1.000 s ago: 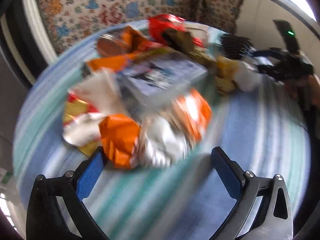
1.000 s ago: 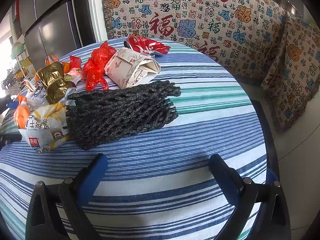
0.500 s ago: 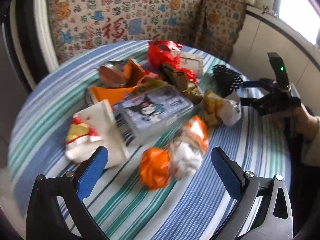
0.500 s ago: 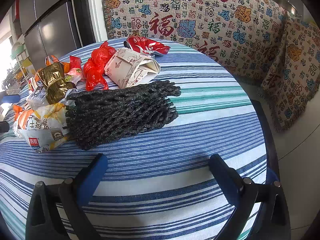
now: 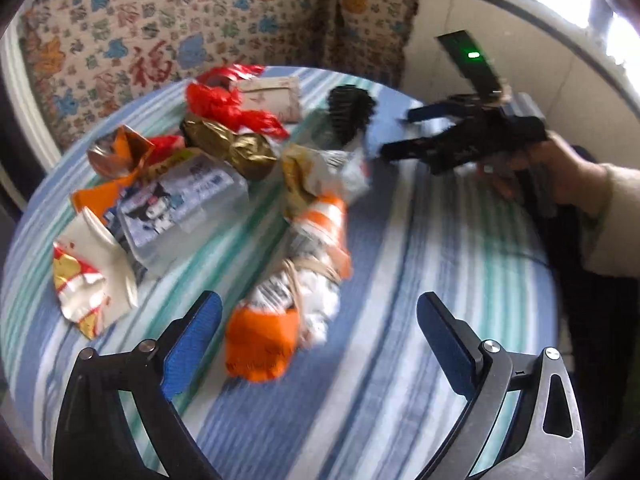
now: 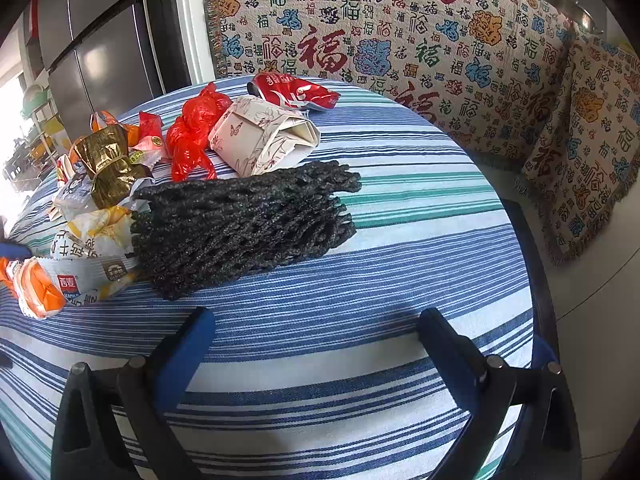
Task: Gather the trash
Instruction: 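Move the right tool toward the black foam net while the left tool approaches the orange-white bag, then close the right tool on the black foam net while the left tool grasps the orange-white bag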
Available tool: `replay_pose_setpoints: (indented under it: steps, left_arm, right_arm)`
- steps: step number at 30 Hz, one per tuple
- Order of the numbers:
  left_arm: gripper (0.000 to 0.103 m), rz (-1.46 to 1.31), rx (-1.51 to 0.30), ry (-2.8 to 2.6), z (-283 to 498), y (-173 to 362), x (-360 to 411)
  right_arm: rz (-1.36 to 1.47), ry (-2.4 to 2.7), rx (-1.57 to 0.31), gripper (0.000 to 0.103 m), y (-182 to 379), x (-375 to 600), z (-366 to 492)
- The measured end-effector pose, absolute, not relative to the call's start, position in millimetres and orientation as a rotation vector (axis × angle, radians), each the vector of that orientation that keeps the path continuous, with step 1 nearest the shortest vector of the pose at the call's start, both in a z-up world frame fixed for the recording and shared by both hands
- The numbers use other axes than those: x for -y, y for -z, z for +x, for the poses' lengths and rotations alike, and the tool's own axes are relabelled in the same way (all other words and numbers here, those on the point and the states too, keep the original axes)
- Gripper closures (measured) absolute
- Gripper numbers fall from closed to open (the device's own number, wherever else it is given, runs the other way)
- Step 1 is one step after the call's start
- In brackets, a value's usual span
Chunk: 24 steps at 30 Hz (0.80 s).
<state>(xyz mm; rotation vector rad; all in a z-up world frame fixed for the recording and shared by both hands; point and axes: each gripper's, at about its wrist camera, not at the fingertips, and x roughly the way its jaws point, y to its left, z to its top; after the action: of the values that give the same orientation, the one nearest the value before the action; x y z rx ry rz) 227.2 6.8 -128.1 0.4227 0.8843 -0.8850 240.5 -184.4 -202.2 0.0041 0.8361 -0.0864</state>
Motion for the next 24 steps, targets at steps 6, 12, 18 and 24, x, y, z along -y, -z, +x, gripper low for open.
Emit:
replay_pose_setpoints:
  steps: [6, 12, 18, 24]
  left_arm:
    - [0.056, 0.332, -0.913, 0.818, 241, 144, -1]
    - [0.071, 0.072, -0.926, 0.547, 224, 140, -36]
    - [0.068, -0.08, -0.891, 0.262, 216, 141, -61]
    - [0.036, -0.092, -0.892, 0.216, 219, 144, -70]
  right_arm:
    - [0.01, 0.085, -0.835, 0.0, 202, 187, 240]
    - [0.056, 0.054, -0.804, 0.0, 198, 191, 232]
    - [0.139, -0.002, -0.715, 0.0, 170, 168, 235]
    - [0.059, 0.068, -0.786, 0.001, 178, 163, 268]
